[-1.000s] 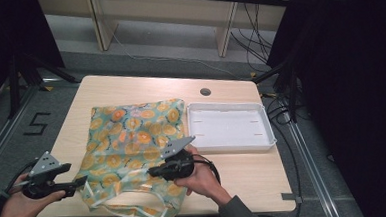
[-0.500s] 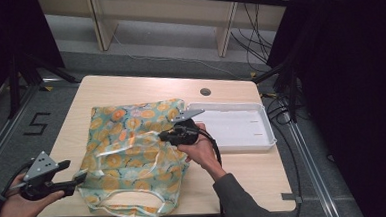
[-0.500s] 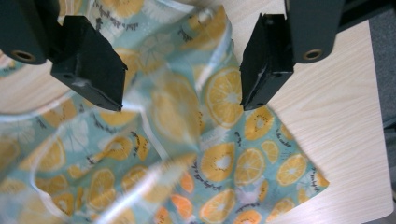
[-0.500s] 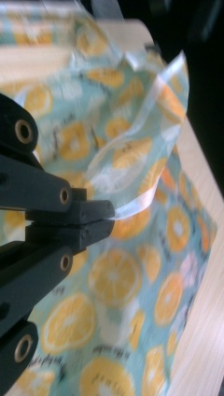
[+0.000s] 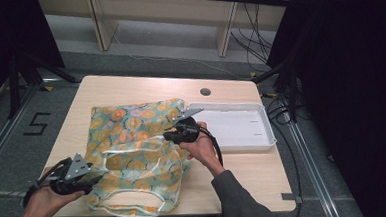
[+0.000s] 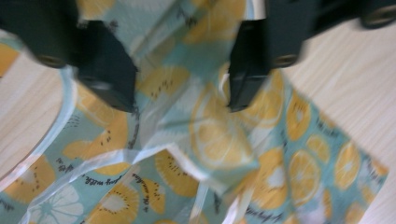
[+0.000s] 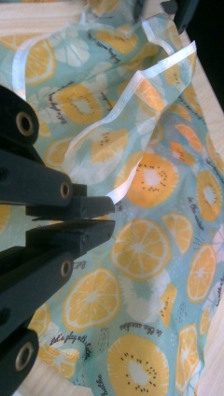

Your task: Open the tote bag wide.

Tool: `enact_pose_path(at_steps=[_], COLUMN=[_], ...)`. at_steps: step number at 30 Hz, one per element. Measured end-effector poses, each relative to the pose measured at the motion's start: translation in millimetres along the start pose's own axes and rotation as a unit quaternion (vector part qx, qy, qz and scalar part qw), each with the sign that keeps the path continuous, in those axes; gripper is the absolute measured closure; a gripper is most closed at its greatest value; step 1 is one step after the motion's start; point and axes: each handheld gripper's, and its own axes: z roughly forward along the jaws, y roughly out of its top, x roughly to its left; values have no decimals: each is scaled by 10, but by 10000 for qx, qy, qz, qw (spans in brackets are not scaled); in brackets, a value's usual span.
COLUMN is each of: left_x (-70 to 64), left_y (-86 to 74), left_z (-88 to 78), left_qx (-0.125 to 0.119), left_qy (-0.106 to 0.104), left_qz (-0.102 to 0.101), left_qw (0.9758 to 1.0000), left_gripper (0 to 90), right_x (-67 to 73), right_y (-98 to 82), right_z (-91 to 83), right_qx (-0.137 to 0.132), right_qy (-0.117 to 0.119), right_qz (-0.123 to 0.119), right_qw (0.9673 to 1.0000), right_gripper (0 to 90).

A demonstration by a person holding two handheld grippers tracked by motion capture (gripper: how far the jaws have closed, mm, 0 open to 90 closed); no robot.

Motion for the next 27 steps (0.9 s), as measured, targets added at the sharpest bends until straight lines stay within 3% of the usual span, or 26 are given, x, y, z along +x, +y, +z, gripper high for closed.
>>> enact_pose_path(at_steps=[1,3,4,5,6,7,8,9,10,14,15,19,20,22,24,25,27], left_x=[10,44,44,67,67,89,89,119,126,162,198,284,284,348,394,424,453], left_y=[20,76,76,138,138,195,195,245,269,363,425,513,513,561,600,620,659], left_z=[28,42,42,9,9,-57,-57,-120,-141,-223,-256,-253,-253,-279,-306,-320,-334], left_qx=[47,-20,-20,-98,-98,-173,-173,-272,-384,-435,-419,-487,-487,-596,-641,-652,-724], left_qy=[18,-5,-5,-65,-65,-93,-93,-160,-234,-307,-308,-339,-339,-375,-344,-358,-393], left_qz=[94,262,262,274,274,260,260,171,45,113,66,-33,-33,-239,-299,-247,-309], left_qw=[9999,9997,9997,9996,9996,9995,9995,9994,9990,9985,9986,9982,9982,9972,9969,9969,9961], left_gripper=[703,883,894,896,897,897,897,897,898,897,897,897,898,898,898,898,897], right_x=[0,49,72,88,88,177,177,269,285,449,591,826,826,930,991,987,992], right_y=[5,-6,-1,-5,-5,-14,-14,-13,-4,12,-15,-131,-131,-237,-326,-359,-400], right_z=[1,8,-24,-30,-30,-103,-103,-246,-295,-492,-558,-444,-444,-236,-126,-70,-19], right_qx=[44,41,232,243,243,358,358,275,212,126,88,379,379,828,1213,1354,1713], right_qy=[0,-92,-117,-189,-189,-551,-551,-566,-518,-327,45,402,402,441,343,284,94], right_qz=[-130,-111,-190,-408,-408,-650,-650,-761,-897,-1087,-1109,-1252,-1252,-1473,-1381,-1646,-2111], right_qw=[9999,9999,9995,9987,9987,9957,9957,9951,9944,9935,9938,9906,9906,9846,9824,9766,9623], right_gripper=[856,823,800,752,752,693,693,645,626,591,553,475,475,429,434,467,691])
